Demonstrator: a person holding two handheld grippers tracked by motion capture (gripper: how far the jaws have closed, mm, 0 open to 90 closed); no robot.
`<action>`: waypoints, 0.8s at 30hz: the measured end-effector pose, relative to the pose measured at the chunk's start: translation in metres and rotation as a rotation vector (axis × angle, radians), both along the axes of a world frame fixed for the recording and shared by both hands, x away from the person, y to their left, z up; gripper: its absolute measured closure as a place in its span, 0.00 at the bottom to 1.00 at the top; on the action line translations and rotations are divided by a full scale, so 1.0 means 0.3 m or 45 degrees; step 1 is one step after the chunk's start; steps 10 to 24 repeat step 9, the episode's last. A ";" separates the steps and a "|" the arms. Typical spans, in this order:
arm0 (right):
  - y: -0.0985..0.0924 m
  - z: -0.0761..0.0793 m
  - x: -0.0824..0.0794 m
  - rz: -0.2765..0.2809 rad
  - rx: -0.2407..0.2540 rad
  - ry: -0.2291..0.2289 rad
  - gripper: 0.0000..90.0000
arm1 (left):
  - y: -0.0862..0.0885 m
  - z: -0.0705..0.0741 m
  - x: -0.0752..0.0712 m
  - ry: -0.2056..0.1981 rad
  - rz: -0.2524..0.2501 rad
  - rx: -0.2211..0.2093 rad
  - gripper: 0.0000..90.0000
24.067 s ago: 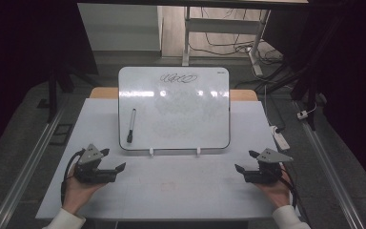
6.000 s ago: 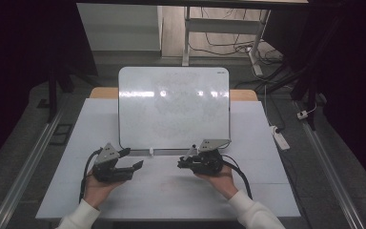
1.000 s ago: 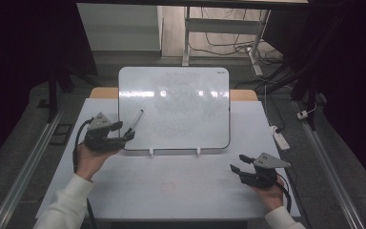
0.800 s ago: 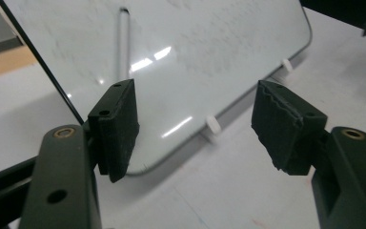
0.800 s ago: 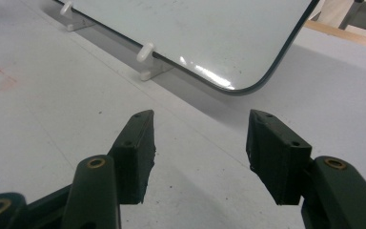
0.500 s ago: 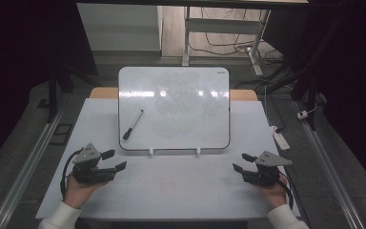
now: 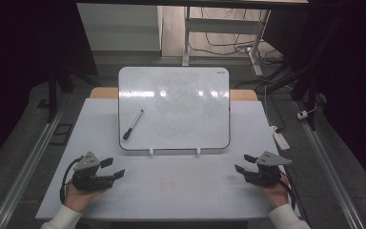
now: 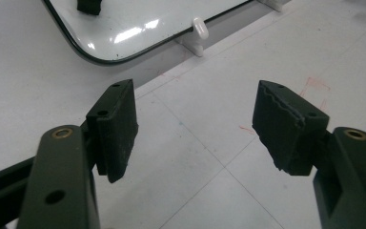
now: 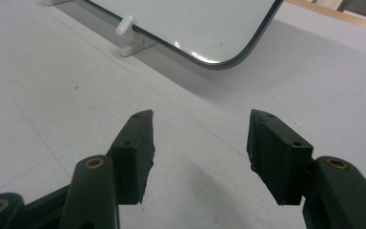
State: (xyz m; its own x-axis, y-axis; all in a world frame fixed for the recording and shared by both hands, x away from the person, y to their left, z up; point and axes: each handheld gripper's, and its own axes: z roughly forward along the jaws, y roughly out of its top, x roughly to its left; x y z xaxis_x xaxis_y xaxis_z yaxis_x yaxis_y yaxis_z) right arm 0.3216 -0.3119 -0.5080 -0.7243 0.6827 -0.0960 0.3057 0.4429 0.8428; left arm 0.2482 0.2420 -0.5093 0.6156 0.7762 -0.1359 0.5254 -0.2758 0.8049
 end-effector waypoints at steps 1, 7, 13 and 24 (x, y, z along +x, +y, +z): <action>0.000 0.000 0.000 0.000 0.001 -0.002 0.47 | 0.000 -0.001 0.000 0.001 0.000 0.001 0.37; 0.001 0.001 -0.001 0.003 0.007 -0.004 0.47 | 0.004 -0.006 0.000 0.007 0.010 -0.003 0.36; 0.003 0.002 -0.001 0.008 0.008 -0.007 0.46 | 0.001 -0.009 0.001 0.014 0.012 -0.001 0.36; 0.003 0.002 -0.001 0.008 0.008 -0.007 0.46 | 0.001 -0.009 0.001 0.014 0.012 -0.001 0.36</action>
